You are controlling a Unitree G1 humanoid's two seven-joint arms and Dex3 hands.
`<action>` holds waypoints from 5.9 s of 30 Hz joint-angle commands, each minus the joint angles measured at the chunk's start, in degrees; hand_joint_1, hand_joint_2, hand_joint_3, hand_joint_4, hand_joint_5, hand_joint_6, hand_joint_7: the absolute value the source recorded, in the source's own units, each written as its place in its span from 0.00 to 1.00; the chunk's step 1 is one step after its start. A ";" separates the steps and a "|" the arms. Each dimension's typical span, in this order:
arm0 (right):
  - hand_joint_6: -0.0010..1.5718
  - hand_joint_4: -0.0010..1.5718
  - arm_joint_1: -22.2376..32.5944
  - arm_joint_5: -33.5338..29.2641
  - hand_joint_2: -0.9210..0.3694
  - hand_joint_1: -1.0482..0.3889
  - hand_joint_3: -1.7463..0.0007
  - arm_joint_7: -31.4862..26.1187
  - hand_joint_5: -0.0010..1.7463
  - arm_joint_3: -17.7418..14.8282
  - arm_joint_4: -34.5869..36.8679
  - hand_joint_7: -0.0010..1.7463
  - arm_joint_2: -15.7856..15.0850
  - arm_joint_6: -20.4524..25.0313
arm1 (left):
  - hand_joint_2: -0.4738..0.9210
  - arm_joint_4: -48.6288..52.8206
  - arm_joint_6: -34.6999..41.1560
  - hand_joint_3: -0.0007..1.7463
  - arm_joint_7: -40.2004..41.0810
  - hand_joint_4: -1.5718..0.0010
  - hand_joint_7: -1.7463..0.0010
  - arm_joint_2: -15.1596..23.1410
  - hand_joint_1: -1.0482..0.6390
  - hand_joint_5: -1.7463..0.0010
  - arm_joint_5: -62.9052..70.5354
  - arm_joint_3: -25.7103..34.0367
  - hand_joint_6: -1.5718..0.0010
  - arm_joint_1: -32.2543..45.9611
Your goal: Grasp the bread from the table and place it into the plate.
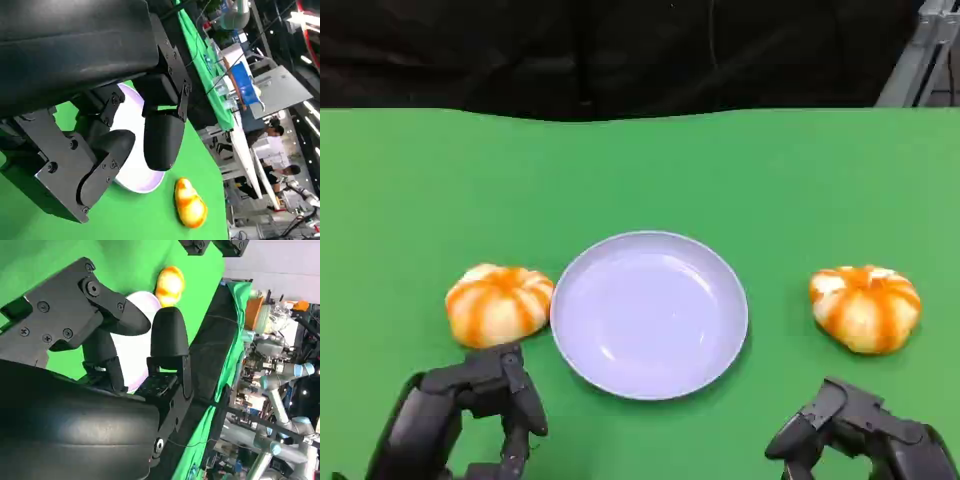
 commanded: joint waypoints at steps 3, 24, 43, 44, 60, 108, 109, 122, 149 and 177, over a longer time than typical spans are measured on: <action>0.46 0.46 0.39 -0.20 0.37 0.62 0.33 -0.27 0.91 -0.17 -0.50 0.76 -0.39 0.32 | 0.49 0.59 -0.46 0.96 -0.17 0.43 0.12 0.79 0.62 0.02 -0.21 0.79 0.44 -0.21; 0.45 0.46 0.83 -0.04 0.38 0.61 0.30 -0.49 0.93 0.88 -1.32 0.78 0.63 1.13 | 0.99 -6.33 15.71 0.11 4.45 0.80 0.81 3.79 0.43 0.50 11.69 2.27 0.72 -2.80; 0.43 0.46 0.66 -2.40 0.37 0.61 0.31 -1.25 0.93 1.97 -1.69 0.79 0.55 0.90 | 1.00 -5.92 38.62 0.03 1.61 0.84 0.96 13.07 0.32 0.65 45.36 -8.40 0.74 -21.67; 0.43 0.46 0.67 -2.43 0.36 0.61 0.31 -1.28 0.92 2.03 -1.74 0.79 0.54 0.86 | 1.00 -4.57 39.60 0.03 1.26 0.83 0.97 13.20 0.32 0.65 46.62 -9.39 0.74 -23.16; 0.43 0.46 1.29 -3.00 0.36 0.61 0.30 -1.97 0.93 3.04 -2.62 0.78 0.91 1.44 | 0.99 22.75 47.27 0.00 -1.32 0.78 0.99 11.23 0.32 0.75 54.87 -23.69 0.69 -40.24; 0.43 0.45 -1.00 -2.14 0.36 0.65 0.31 -1.93 0.94 1.86 0.37 0.79 0.17 0.29 | 0.56 26.45 23.02 0.78 29.44 0.39 0.00 3.28 0.51 0.00 43.06 -23.37 0.51 -43.14; 0.43 0.44 -0.99 -2.24 0.36 0.65 0.31 -1.98 0.94 1.95 0.34 0.79 0.23 0.35 | 0.55 27.09 23.03 0.77 28.80 0.40 0.00 2.99 0.51 0.00 43.04 -23.60 0.51 -43.51; 0.43 0.45 -1.23 -2.70 0.37 0.66 0.30 -2.62 0.94 2.34 0.80 0.79 0.38 -0.10 | 0.99 25.35 28.20 0.08 8.70 0.83 0.95 3.97 0.36 0.58 41.26 -25.84 0.71 -44.68; 0.43 0.46 -2.02 -2.31 0.38 0.68 0.28 -2.59 0.94 1.76 1.51 0.79 0.14 -0.16 | 1.00 14.04 25.11 0.17 1.85 0.97 0.97 8.15 0.24 0.54 32.22 -18.04 0.78 -38.70; 0.47 0.49 -2.46 -3.65 0.42 0.67 0.28 -1.46 0.93 0.87 -5.94 0.73 -0.07 8.79 | 0.64 -8.10 7.08 0.74 6.65 0.49 0.27 0.14 0.63 0.11 4.02 0.19 0.53 -3.04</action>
